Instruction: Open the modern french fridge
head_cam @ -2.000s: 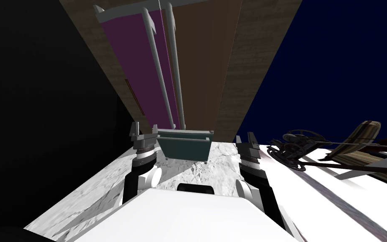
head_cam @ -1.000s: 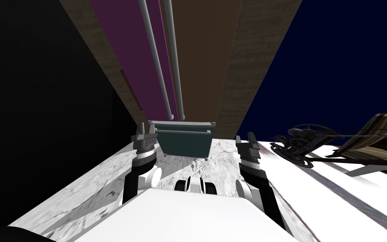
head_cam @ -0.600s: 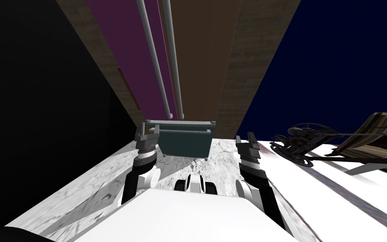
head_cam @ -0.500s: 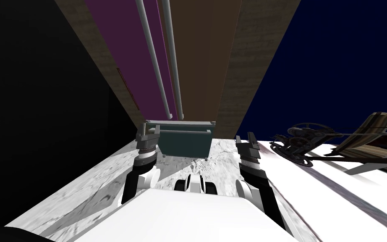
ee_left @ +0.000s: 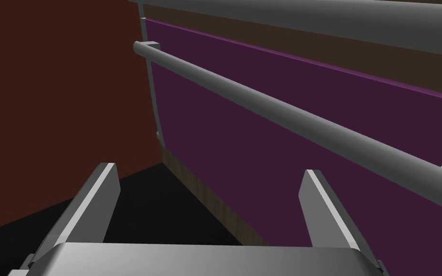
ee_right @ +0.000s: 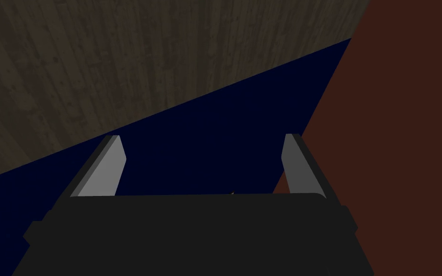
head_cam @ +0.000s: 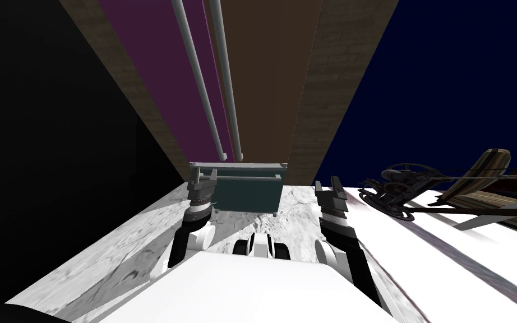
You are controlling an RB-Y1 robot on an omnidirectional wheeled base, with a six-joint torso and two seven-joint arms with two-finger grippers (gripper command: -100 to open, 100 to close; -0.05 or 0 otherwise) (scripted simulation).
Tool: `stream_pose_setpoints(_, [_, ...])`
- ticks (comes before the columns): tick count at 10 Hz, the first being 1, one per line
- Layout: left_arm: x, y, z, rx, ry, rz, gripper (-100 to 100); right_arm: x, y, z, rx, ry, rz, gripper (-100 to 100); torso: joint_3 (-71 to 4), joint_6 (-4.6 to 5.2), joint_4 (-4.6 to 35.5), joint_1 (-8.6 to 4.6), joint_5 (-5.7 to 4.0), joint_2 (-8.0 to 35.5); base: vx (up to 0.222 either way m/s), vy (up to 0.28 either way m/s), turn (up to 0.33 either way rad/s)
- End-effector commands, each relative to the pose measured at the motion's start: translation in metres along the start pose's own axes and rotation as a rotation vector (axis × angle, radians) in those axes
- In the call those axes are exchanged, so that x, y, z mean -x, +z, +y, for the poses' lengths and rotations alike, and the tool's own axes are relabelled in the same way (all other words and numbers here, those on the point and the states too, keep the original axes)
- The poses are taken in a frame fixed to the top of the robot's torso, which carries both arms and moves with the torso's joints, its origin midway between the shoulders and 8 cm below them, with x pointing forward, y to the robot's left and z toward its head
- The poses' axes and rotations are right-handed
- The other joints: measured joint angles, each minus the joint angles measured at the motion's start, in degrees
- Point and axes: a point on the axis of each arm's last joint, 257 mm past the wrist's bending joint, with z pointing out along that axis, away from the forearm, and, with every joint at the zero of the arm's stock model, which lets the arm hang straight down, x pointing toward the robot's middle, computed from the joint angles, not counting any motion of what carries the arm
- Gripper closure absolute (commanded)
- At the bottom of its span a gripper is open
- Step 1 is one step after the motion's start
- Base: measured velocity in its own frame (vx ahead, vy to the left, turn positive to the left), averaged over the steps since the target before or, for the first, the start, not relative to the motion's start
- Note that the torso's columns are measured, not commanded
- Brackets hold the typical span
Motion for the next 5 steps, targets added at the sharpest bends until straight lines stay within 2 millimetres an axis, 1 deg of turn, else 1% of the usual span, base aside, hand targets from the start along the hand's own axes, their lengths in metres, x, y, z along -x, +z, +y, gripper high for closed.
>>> stream_pose_setpoints(1, [-0.003,-0.006,0.008,-0.007,-0.015,0.014,-100,0.000,0.000,0.000,0.000,0.000,0.000,0,0.0,0.00,0.0,-0.02,0.00,0.0,0.079,-0.003,-0.043])
stream_pose_setpoints(5, [-0.006,-0.015,0.021,-0.015,-0.039,0.025,-100,0.000,0.000,0.000,0.000,0.000,0.000,0,0.0,0.00,0.0,0.01,0.00,0.0,0.082,0.009,-0.050])
